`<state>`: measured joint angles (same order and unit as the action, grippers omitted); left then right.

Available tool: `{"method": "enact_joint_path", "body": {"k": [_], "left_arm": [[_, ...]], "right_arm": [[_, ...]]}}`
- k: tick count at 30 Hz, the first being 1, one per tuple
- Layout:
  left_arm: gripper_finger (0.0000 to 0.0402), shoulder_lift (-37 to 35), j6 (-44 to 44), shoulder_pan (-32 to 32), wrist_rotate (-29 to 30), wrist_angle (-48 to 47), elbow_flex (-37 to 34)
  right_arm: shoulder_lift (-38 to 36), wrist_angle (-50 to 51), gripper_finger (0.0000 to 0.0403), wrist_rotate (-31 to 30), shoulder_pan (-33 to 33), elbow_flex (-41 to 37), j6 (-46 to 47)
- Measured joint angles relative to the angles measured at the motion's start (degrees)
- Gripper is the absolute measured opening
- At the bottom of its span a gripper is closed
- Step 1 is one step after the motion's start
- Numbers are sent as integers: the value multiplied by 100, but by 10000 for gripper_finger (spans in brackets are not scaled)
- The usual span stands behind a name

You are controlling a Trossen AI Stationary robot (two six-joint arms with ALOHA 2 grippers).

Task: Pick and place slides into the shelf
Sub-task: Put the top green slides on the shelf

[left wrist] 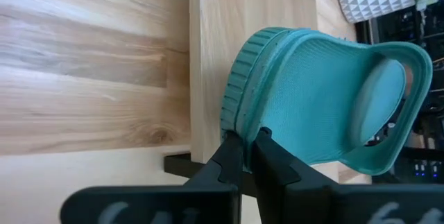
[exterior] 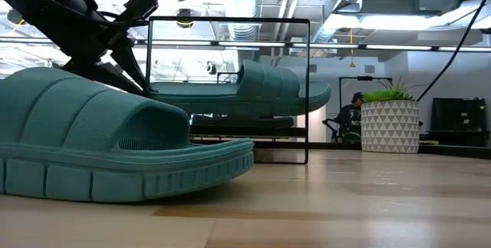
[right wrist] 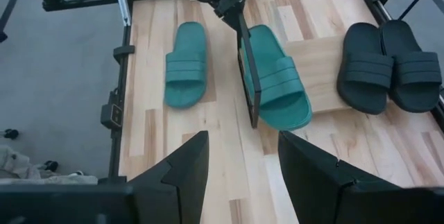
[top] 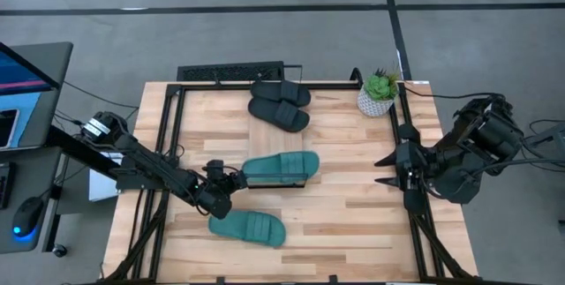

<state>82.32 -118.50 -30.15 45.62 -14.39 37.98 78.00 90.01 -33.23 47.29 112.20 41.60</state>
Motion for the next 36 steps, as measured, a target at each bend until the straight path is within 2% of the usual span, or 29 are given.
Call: {"method": "enact_joint_path", "body": {"k": [14, 20, 28, 36], "left_arm": [[0, -3, 372, 26, -488, -148, 0], [1, -6, 600, 48, -513, -155, 0], [37, -4, 859, 59, -600, -132, 0], [56, -4, 999, 59, -598, -146, 0]], "right_arm": [[0, 0, 166, 2, -4, 0, 2], [0, 0, 166, 2, -7, 0, 2], [0, 0, 166, 0, -7, 0, 42], [0, -1, 166, 0, -8, 0, 46]]}}
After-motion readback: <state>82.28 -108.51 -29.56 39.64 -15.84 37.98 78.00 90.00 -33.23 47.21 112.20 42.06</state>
